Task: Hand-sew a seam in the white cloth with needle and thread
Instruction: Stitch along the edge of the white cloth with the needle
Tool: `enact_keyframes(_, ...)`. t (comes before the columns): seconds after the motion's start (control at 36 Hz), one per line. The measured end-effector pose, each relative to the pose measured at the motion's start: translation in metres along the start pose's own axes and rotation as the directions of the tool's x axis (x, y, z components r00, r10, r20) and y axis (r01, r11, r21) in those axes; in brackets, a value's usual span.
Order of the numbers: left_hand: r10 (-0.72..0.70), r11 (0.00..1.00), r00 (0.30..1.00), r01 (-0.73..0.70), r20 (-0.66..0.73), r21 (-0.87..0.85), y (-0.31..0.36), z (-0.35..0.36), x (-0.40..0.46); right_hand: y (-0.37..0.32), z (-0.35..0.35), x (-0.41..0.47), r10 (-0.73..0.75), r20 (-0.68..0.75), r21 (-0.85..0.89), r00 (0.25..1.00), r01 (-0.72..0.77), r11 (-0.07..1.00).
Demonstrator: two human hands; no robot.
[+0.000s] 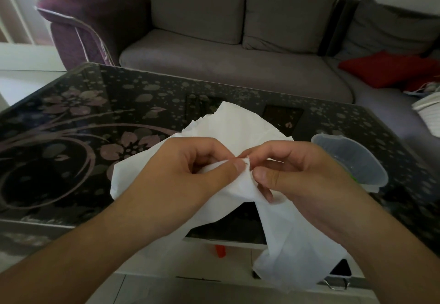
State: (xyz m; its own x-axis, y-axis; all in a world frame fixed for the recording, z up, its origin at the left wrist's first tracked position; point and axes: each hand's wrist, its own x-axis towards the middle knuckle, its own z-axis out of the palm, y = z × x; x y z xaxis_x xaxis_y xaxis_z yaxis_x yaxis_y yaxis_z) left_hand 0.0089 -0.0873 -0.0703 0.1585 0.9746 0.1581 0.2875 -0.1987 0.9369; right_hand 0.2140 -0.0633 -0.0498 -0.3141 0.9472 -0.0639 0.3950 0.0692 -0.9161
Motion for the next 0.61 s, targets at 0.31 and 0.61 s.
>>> enact_keyframes(0.31,-0.040,0.995,0.999,0.040,0.001,-0.090,0.0023,-0.0007,-0.0004,-0.0018,0.0002,-0.0019,-0.060,-0.119,-0.136,0.991,0.043,0.990)
enact_keyframes(0.61,-0.080,0.983,0.995,0.088,0.053,-0.161,0.0032,0.0022,-0.0008,0.0000,0.0020,-0.0029,-0.139,-0.134,-0.047,0.981,0.134,0.990)
